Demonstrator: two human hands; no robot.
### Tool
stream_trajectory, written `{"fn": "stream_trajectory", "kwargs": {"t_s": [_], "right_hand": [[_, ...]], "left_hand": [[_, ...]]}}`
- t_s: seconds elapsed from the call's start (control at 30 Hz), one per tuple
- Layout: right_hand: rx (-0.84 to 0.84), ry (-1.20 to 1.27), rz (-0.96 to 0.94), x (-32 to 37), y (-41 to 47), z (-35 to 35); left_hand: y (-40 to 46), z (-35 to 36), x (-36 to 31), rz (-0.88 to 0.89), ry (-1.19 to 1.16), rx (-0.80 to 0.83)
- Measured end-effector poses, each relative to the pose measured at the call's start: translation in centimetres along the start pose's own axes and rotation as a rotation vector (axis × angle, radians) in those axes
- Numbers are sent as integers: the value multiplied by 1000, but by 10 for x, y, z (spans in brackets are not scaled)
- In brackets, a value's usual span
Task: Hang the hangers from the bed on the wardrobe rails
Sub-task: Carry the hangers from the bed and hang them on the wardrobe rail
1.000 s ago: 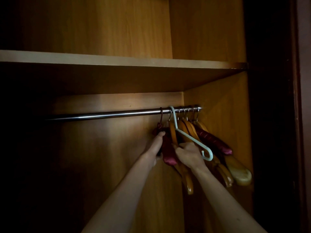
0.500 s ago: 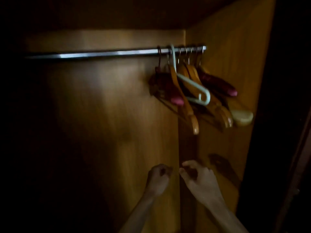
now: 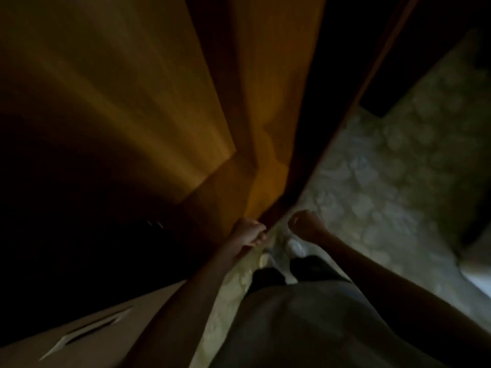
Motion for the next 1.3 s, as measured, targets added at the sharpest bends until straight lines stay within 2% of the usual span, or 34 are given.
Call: {"fn": "stream_trajectory", "kwargs": {"t_s": [0.1, 0.2, 0.3, 0.47, 0.57, 0.8, 1.03, 1.17, 1.3], "right_hand": [[20, 127, 201, -68, -24, 36], [-40, 239, 419, -127, -58, 64], [-29, 290, 556, -178, -95, 92], [-91, 500, 784, -253, -163, 135], [-164, 667, 828, -282, -199, 162], [-306, 1016, 998, -344, -308, 244], [-504, 1316, 1159, -401, -394, 307], [-712, 1459, 1198, -439, -419, 296], [-971, 1508, 1148, -504, -442, 237]], "left_hand": [[18, 24, 33, -155, -17, 77], [36, 44, 54, -209, 91, 66], [44, 75, 62, -201, 303, 76], [34, 156, 58, -126, 625, 212], [23, 211, 54, -42, 782, 290], [-8, 345, 48, 52, 1024, 360], [-51, 470, 46, 256, 1344, 451], [-61, 497, 34, 314, 1482, 378], [-65, 506, 17, 276, 1572, 292]]}}
Point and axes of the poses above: each hand's wrist, its own y-axis towards the middle knuckle, its own z-axis out of the palm, x = y × z, the point moved 5 cm from there along y, towards the middle knuckle, and after that the axes turned 4 degrees about -z, right-handed, at the moved point
